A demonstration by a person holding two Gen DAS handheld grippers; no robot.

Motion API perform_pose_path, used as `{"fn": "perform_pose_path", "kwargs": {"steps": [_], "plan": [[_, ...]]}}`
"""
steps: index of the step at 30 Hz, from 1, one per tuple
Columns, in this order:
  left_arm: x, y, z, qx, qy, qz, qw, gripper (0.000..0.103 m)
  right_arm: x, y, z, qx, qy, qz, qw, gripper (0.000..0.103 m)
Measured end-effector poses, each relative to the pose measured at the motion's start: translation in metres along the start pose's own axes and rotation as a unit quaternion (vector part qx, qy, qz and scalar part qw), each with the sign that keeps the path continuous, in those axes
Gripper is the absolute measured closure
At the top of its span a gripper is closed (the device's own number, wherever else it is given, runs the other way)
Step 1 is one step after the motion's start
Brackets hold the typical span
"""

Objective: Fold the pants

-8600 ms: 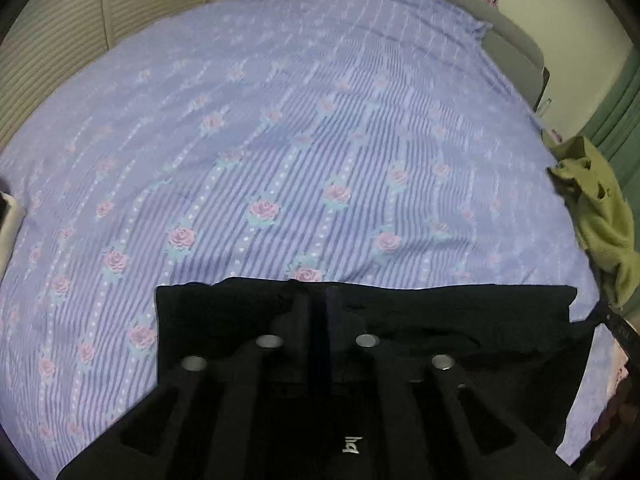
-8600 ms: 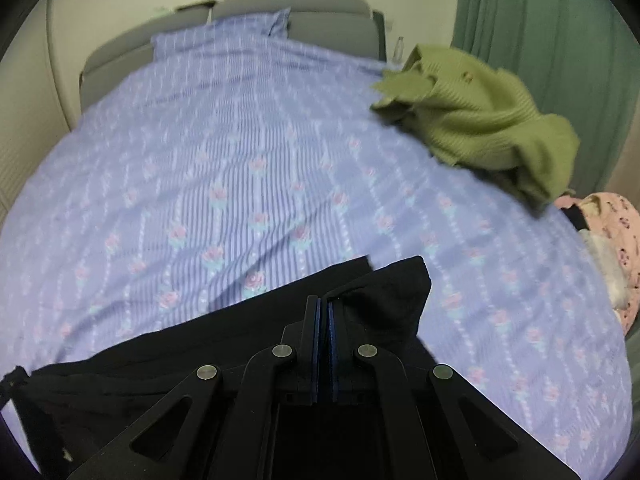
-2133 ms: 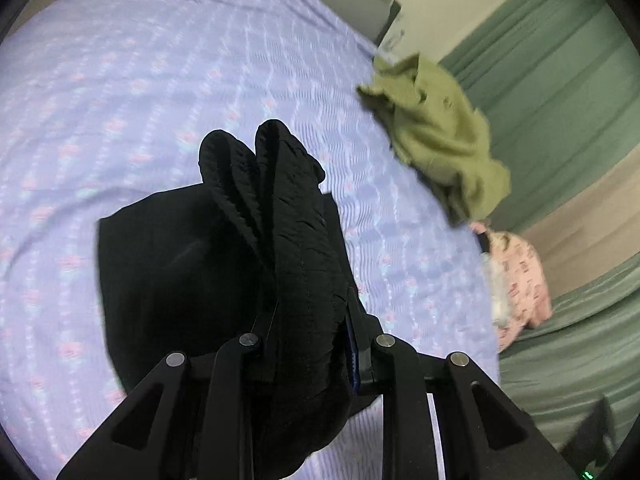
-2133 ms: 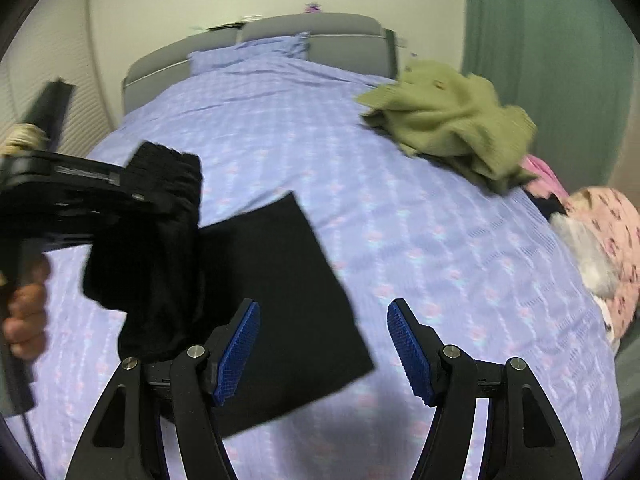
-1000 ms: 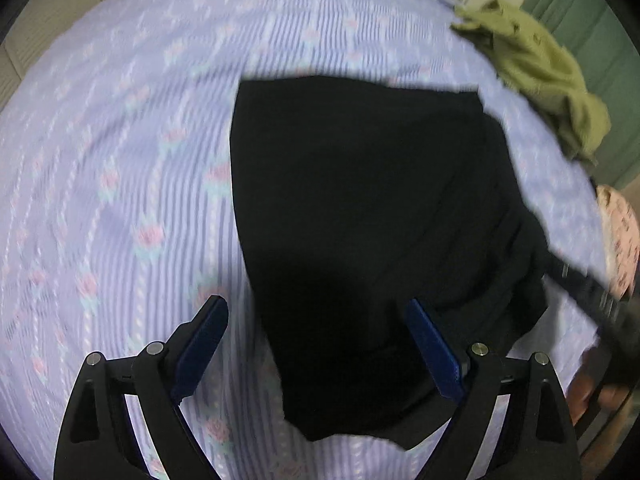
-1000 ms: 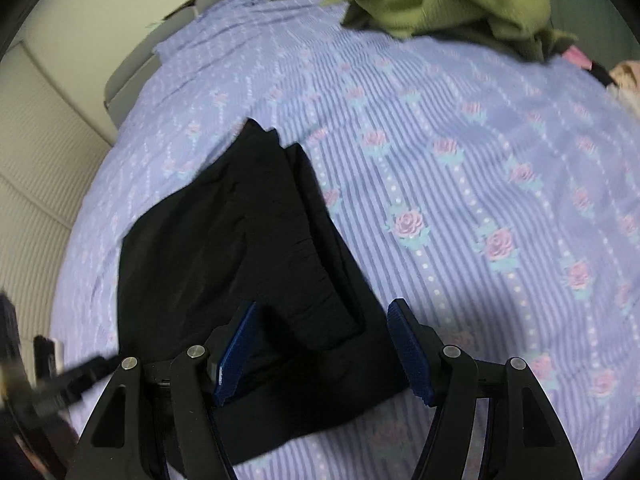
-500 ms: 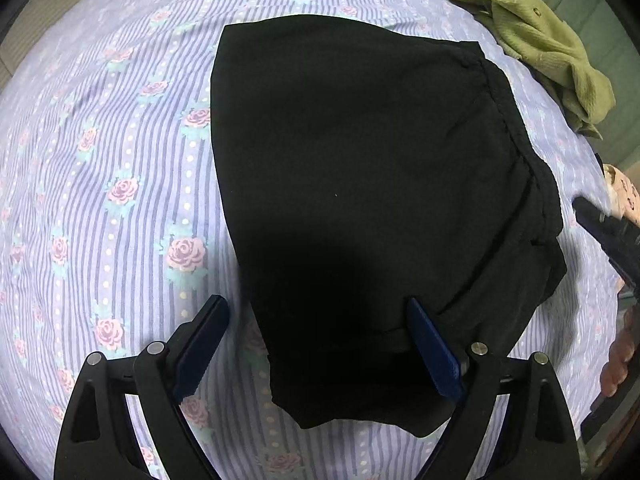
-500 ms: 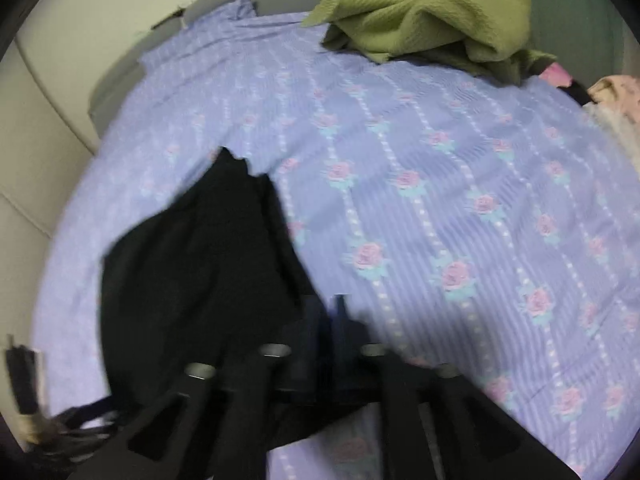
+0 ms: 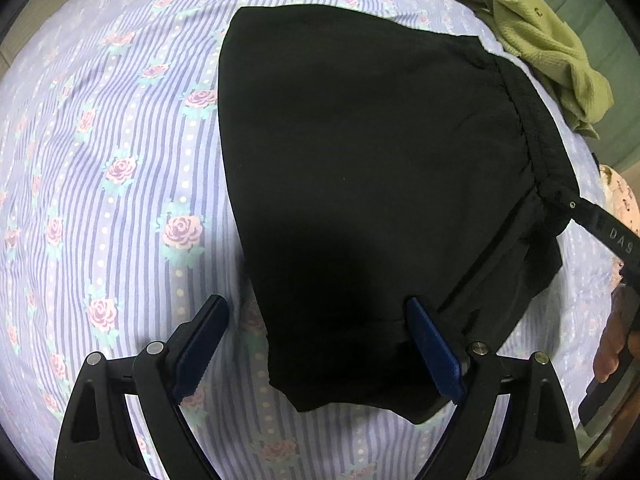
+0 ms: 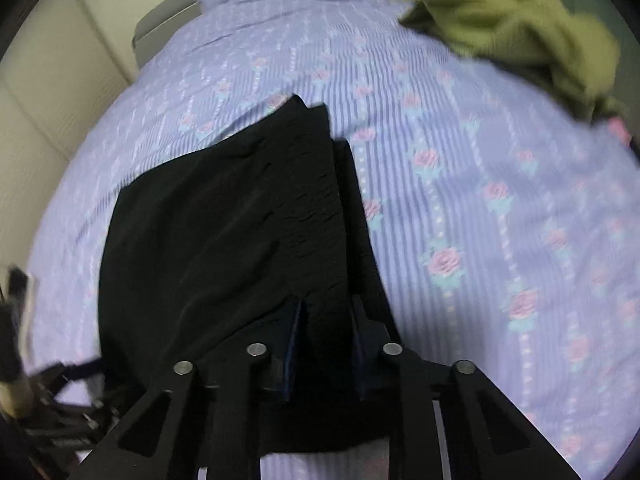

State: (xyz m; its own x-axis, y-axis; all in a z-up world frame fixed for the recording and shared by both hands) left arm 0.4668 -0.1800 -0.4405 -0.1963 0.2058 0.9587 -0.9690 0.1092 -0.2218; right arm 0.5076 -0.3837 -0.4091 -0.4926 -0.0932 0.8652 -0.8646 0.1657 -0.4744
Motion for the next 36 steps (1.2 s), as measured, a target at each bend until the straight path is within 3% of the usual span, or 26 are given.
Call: {"fn": "perform_pose_path", "kwargs": {"steps": [3,4,6,7,8,13,17,22,28,36], "plan": [[0.000,0.004,0.001,-0.007,-0.003,0.002,1.0000,0.012,-0.001,-0.002,0.004,0.008,0.014,0.006,1.000,0.080],[-0.001,0.004,0.002,-0.008,-0.005,0.001,1.0000,0.012,-0.005,-0.001,0.009,0.003,0.023,0.001,1.000,0.074],[0.000,0.005,0.003,-0.010,-0.007,0.000,0.9999,0.012,-0.012,-0.001,0.022,-0.018,0.046,-0.003,0.999,0.059],[0.002,0.005,0.003,-0.012,-0.006,0.000,0.9999,0.012,-0.011,-0.003,0.027,-0.028,0.058,-0.001,0.998,0.041],[0.004,0.005,0.004,-0.016,-0.003,0.000,0.9999,0.012,-0.004,-0.002,0.035,-0.040,0.074,0.006,0.996,0.032],[0.043,0.002,-0.001,-0.047,0.009,0.043,0.9980,0.012,0.058,0.008,0.039,-0.081,0.139,0.065,0.985,0.031],[0.086,-0.003,-0.018,-0.080,0.005,0.085,0.9931,0.012,0.104,0.029,0.006,-0.102,0.131,0.093,0.982,0.030],[0.129,-0.008,-0.048,-0.115,0.009,0.127,0.9852,0.011,0.130,0.065,-0.045,-0.148,0.091,0.094,0.980,0.029],[0.142,-0.012,-0.091,-0.153,0.007,0.137,0.9786,0.011,0.125,0.107,-0.102,-0.230,0.042,0.102,0.967,0.029],[0.123,-0.001,-0.132,-0.202,0.007,0.122,0.9718,0.011,0.070,0.146,-0.162,-0.357,-0.020,0.111,0.927,0.029]]}}
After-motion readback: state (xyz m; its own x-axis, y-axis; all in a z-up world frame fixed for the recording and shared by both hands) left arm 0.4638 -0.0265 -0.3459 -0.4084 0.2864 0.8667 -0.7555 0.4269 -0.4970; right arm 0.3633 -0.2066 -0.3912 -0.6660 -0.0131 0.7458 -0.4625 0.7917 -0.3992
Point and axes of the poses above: each gripper's, at about its wrist camera, not at the fingertips, and x roughly against the way its jaws point, z to its right, y to its underside, the point moved 10 cm from there along -x, roughly the way its jaws point, and after that the axes turned 1 degree about y, right-handed, at the moved point
